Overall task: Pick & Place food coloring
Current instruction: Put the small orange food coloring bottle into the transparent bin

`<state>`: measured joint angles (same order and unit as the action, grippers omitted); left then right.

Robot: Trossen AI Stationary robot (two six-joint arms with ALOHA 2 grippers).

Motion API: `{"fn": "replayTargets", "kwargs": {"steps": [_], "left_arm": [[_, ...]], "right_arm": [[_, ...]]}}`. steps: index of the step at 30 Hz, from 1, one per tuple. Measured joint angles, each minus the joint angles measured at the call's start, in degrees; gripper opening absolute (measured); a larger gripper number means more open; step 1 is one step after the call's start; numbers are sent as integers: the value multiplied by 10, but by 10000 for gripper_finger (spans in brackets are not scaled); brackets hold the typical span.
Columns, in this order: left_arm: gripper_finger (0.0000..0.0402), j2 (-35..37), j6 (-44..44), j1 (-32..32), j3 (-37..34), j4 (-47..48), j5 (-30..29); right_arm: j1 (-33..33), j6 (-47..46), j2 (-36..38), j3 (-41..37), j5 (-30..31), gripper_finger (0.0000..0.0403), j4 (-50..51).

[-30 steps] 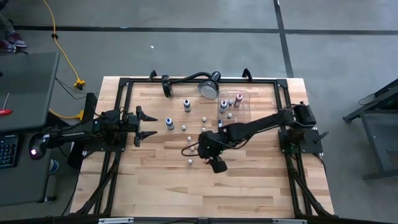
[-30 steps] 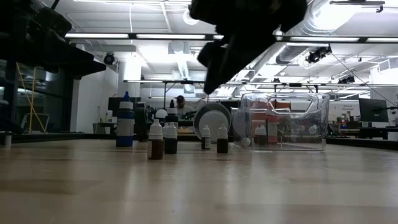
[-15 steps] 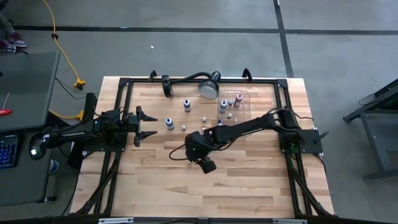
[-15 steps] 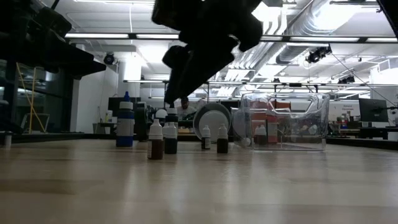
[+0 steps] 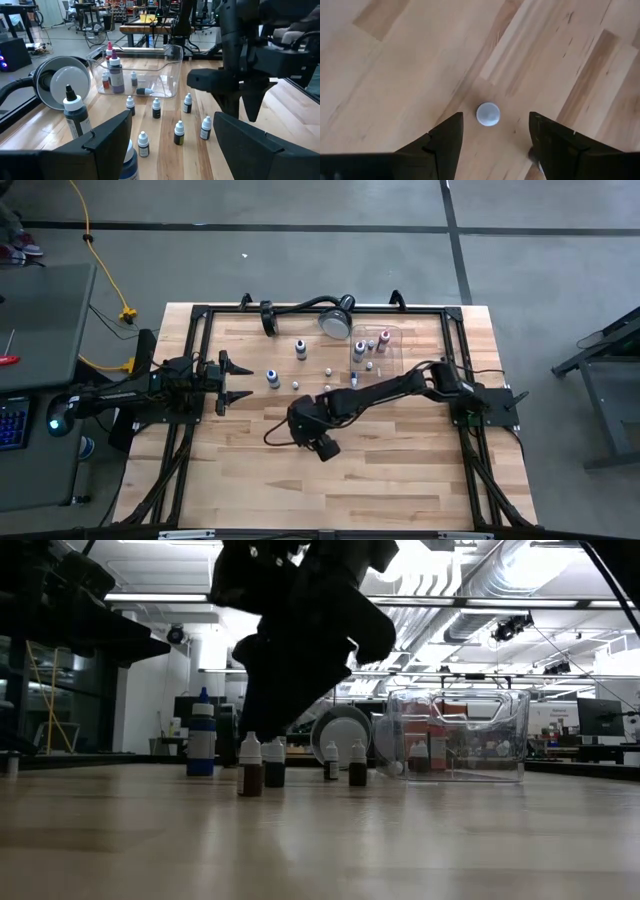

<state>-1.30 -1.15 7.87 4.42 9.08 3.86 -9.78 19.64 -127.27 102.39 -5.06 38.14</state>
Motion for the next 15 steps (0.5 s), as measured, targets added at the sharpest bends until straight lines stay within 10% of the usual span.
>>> {"fn": "replayTargets", "kwargs": {"steps": [15], "left_arm": [[278,0,0,0,0,0,0]], "right_arm": [[-5,-1,-5,0,2,182,6]]}}
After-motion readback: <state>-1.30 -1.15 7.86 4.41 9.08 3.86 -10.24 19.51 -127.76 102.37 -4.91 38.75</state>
